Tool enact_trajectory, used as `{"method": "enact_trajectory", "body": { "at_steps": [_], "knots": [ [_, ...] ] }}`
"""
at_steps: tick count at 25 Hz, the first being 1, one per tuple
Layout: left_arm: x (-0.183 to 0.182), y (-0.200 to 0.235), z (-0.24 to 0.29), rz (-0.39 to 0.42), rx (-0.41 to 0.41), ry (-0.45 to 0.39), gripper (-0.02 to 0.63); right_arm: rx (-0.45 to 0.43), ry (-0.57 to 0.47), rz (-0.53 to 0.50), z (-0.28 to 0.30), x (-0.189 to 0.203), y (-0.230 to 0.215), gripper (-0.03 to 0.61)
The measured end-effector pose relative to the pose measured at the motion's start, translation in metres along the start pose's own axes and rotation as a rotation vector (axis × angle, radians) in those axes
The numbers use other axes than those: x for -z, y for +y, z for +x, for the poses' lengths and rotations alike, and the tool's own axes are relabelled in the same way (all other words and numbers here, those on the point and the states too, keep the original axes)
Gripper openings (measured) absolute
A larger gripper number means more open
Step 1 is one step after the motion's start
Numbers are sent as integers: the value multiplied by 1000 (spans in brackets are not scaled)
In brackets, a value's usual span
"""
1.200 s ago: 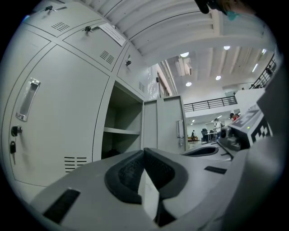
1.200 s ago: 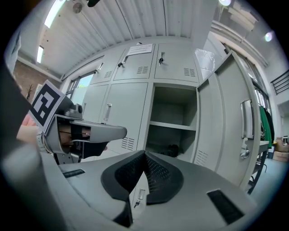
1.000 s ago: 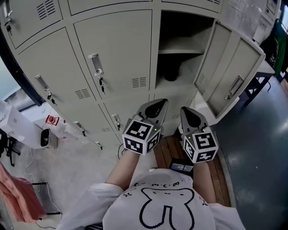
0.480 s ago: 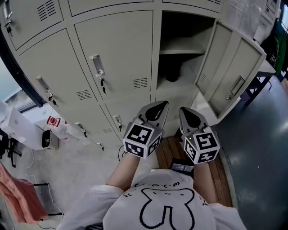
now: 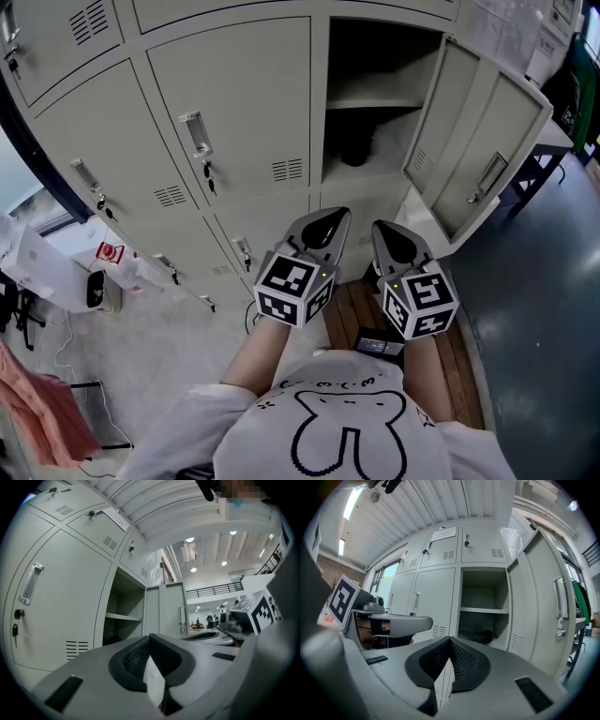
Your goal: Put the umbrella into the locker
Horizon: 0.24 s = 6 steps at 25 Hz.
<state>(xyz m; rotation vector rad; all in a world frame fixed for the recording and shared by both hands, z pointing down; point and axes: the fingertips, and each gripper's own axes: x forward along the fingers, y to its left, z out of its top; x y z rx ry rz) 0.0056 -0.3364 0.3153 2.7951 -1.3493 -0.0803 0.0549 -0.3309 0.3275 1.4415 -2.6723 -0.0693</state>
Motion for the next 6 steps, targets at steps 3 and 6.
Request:
{"method": "enact_trajectory", "body": {
  "at_steps": [3,6],
  "knots": [
    [1,-1,1,-5,0,3,9,-2,3,2,-1,1,-1,21],
    [1,-1,2,-11,-2,3,9,-8,8,4,-2,2,-2,21]
  ]
}}
